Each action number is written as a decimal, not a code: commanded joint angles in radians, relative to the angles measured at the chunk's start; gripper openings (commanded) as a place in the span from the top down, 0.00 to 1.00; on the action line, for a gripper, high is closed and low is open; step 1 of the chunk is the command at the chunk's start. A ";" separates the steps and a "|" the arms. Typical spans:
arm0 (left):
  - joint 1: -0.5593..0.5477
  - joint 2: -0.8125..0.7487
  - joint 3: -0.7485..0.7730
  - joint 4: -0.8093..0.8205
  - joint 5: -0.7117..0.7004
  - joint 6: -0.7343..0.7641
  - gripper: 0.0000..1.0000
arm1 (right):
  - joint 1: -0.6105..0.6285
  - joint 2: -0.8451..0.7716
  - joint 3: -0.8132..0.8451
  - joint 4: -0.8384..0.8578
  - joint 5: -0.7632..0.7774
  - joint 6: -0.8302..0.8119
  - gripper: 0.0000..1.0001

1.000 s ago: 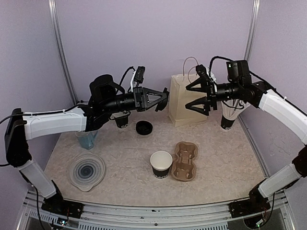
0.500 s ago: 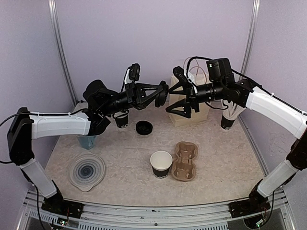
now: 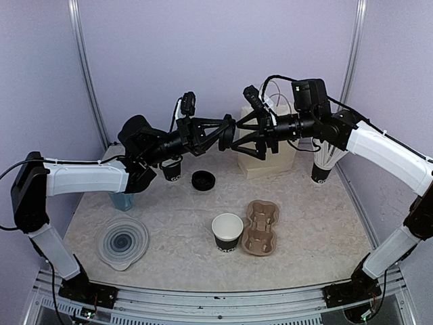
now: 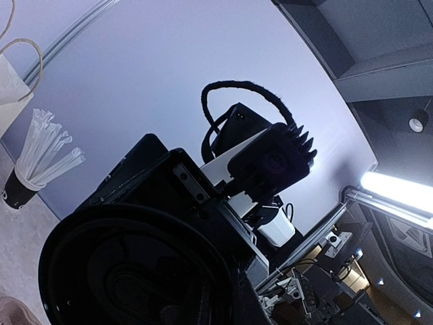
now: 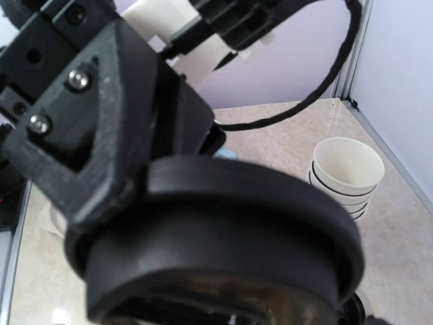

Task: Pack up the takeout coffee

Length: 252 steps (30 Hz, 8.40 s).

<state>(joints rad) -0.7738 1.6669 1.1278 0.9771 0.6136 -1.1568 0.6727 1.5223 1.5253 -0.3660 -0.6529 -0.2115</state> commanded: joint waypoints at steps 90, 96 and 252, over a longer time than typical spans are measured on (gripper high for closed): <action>0.040 -0.418 -0.261 -1.067 -0.663 0.660 0.38 | 0.279 0.343 0.229 -0.763 0.399 -0.574 0.35; 0.046 -0.423 -0.273 -1.066 -0.663 0.659 0.38 | 0.292 0.363 0.230 -0.765 0.406 -0.573 0.35; -0.137 -0.126 -0.421 -0.823 -0.328 0.252 0.58 | 0.057 0.375 -0.080 -0.414 -0.028 -0.144 0.37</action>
<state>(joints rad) -0.9173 1.5085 0.7502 0.1837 0.3073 -0.9123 0.7200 1.8687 1.4467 -0.7750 -0.7147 -0.3637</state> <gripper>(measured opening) 0.443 0.628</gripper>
